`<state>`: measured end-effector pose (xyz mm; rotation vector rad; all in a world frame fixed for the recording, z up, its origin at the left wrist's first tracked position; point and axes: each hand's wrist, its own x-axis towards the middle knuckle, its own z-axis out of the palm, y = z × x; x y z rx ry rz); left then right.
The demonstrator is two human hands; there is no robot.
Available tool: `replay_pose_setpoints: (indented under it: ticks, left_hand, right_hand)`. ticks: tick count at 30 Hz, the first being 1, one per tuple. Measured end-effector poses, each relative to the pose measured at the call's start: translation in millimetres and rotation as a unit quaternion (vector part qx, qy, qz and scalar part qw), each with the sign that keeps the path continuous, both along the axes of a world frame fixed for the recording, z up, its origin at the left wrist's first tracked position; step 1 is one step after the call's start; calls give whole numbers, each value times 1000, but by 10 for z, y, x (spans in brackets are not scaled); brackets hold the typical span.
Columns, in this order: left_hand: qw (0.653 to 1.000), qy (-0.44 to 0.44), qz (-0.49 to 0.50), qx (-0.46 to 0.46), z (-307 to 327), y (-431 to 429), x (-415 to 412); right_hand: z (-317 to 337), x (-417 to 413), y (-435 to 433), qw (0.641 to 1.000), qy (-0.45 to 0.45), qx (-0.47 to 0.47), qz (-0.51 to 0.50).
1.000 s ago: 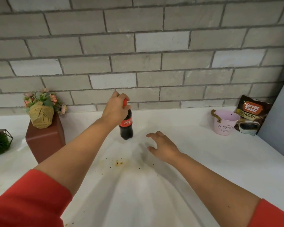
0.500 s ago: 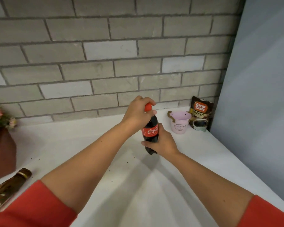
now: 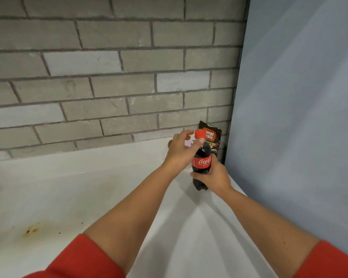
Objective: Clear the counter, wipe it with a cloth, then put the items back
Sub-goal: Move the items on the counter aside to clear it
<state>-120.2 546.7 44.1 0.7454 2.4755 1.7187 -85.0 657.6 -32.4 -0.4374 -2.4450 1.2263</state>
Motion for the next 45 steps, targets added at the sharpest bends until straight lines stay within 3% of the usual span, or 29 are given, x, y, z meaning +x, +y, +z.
replay_pose_setpoints:
  ticks: [5, 11, 31, 41, 45]
  left_hand:
    - [989, -142, -36, -6, -291, 253, -5]
    - [973, -222, -54, 20, -457, 516, -69]
    - [975, -214, -47, 38, -690, 719, -307]
    - [982, -188, -10, 17, -609, 561, -232]
    - [986, -166, 29, -3, -632, 361, -195]
  right_hand:
    - [-138, -155, 414, 997, 4, -73, -36]
    - [-251, -397, 671, 996, 4, -81, -38]
    - [-414, -673, 741, 995, 14, -95, -41]
    - [-510, -600, 695, 987, -104, -78, -90]
    - [-492, -523, 533, 967, -147, -135, -157]
